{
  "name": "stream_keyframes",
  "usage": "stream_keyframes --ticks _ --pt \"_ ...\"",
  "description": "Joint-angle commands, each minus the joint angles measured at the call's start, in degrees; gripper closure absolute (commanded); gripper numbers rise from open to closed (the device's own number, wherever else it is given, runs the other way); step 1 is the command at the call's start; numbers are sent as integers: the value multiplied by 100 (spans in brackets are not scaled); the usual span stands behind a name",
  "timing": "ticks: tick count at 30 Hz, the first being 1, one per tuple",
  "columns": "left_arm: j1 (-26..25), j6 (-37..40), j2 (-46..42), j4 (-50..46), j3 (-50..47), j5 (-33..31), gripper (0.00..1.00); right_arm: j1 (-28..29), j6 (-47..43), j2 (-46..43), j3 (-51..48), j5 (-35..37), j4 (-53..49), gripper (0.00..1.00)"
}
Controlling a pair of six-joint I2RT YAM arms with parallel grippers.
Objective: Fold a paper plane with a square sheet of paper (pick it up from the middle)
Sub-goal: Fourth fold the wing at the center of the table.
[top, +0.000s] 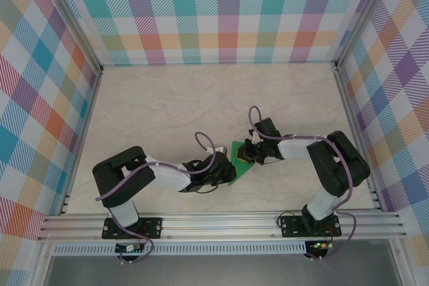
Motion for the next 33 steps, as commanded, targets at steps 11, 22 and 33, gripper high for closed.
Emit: stream_keyframes --ticks 11,22,33 --pt "-62 410 -1123 -1254 205 89 81 16 87 86 -289 357 -141 98" --pt "-62 376 -1403 -1424 275 59 78 20 32 -75 -452 408 -104 97" --pt "-64 194 -1160 -1399 375 -236 82 16 316 53 -509 316 286 98"
